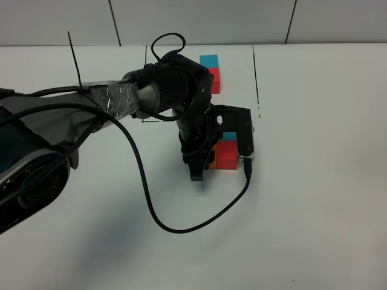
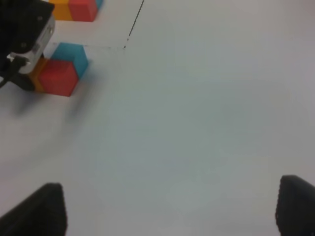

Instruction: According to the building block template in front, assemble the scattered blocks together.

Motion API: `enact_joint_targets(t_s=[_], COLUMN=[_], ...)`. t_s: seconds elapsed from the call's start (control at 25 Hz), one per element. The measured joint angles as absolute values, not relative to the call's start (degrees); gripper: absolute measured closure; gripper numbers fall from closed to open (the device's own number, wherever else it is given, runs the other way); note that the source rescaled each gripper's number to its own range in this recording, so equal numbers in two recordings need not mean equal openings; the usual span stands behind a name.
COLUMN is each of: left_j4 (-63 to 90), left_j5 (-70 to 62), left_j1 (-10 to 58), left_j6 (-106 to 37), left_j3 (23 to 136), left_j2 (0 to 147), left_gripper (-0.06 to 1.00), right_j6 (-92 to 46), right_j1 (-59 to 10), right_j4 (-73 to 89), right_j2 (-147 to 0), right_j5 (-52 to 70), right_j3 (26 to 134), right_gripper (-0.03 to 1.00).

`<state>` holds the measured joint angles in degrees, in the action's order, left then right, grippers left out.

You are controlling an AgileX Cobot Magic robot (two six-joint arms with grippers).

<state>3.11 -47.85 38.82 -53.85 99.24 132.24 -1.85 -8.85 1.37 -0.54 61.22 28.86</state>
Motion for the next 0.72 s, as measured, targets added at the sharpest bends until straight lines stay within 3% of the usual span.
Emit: enact_joint_targets(t_s=[0.32, 0.4, 0.72], left_j4=[3.11, 2.86, 0.00], left_j5=[-48.00, -48.09, -51.66], left_j1=[38.82, 38.82, 38.88], left_j6=[-53.85, -53.85, -53.77], left_j3=[99.24, 99.24, 99.24], left_j2=[132.24, 132.24, 131.65], left_gripper=[0.94, 0.90, 0.28], right_j6=[-1.85, -1.85, -1.73], right_j1=[-8.85, -8.85, -8.85], right_j4=[1.37, 1.37, 1.37], right_j2=[-0.54, -0.54, -0.54], right_j5=[61.22, 61.22, 61.22], right_j3=[28.86, 28.86, 28.86], right_gripper=[0.24, 0.24, 0.24])
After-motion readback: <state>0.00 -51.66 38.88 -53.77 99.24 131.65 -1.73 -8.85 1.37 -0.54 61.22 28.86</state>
